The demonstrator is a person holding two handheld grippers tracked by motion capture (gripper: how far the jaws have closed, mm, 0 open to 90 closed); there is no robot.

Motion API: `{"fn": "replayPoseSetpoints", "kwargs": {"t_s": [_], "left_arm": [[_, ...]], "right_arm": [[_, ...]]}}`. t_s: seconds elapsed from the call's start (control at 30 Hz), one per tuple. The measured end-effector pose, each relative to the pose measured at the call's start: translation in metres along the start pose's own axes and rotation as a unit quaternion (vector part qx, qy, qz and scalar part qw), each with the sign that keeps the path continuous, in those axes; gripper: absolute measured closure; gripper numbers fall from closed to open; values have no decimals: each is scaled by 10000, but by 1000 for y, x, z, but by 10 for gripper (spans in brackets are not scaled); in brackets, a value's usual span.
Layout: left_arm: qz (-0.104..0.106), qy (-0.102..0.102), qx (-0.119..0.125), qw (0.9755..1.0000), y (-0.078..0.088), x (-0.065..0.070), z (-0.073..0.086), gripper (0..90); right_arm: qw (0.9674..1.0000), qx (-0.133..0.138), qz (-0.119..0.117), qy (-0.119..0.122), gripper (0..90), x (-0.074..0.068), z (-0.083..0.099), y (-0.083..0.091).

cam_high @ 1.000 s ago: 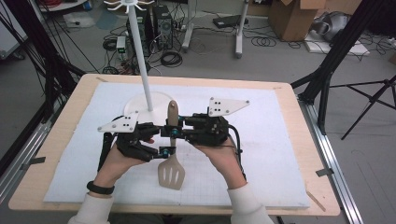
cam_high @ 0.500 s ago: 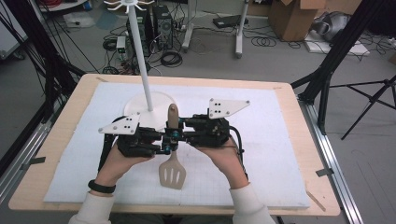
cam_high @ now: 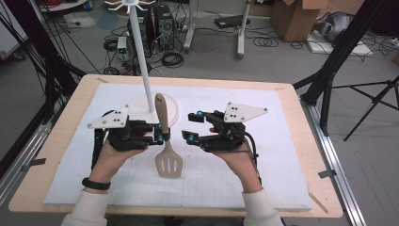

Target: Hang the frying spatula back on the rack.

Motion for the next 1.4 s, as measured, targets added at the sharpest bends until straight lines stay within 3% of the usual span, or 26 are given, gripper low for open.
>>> {"fn": "replayPoseSetpoints", "kwargs": {"t_s": [0.03, 0.07, 0.1, 0.2, 0.23, 0.37, 0.57, 0.8, 1.03, 1.2, 1.4], "left_arm": [[-165, -14, 5, 9999, 5, -7, -6, 783], [-165, -14, 5, 9999, 5, -7, -6, 783], [-303, -2, 10, 9995, 11, -16, -12, 783], [-390, -1, -1, 9992, 16, -24, -19, 783], [-467, 2, 18, 9989, 21, -30, -27, 783], [-573, 8, 77, 9983, 30, -43, -45, 783], [-727, 15, -1, 9973, 37, -61, -66, 783], [-683, 65, 61, 9976, 40, -75, -81, 784], [-814, 210, -1, 9965, 45, -98, -90, 784], [-809, 356, 61, 9961, 48, -107, -88, 784], [-954, 451, 16, 9944, 47, -121, -84, 784]], "right_arm": [[9994, -144, 281, 125, 357, 3, 8, 8], [9994, -144, 281, 125, 357, 3, 8, 8], [9982, -253, 508, 209, 339, 7, 18, 16], [9970, -367, 638, 254, 328, 11, 30, 24], [9953, -473, 801, 262, 291, 16, 41, 32], [9913, -700, 1026, 435, 264, 21, 62, 45], [9875, -810, 1285, 425, 229, 28, 83, 61], [9866, -793, 1383, 347, 230, 30, 93, 71], [9878, -674, 1385, 238, 228, 30, 95, 77], [9886, -548, 1390, 183, 220, 31, 96, 81], [9889, -481, 1408, 38, 215, 35, 101, 88]]}}
Point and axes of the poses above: each handheld gripper's, and its own axes: y roughly backward along the jaws, z roughly out of its underside, x roughly to its right, the point moved 7 cm from there along -y, roughly forward along the jaws, and after that the axes turned 4 degrees about x, right-handed, at the moved point
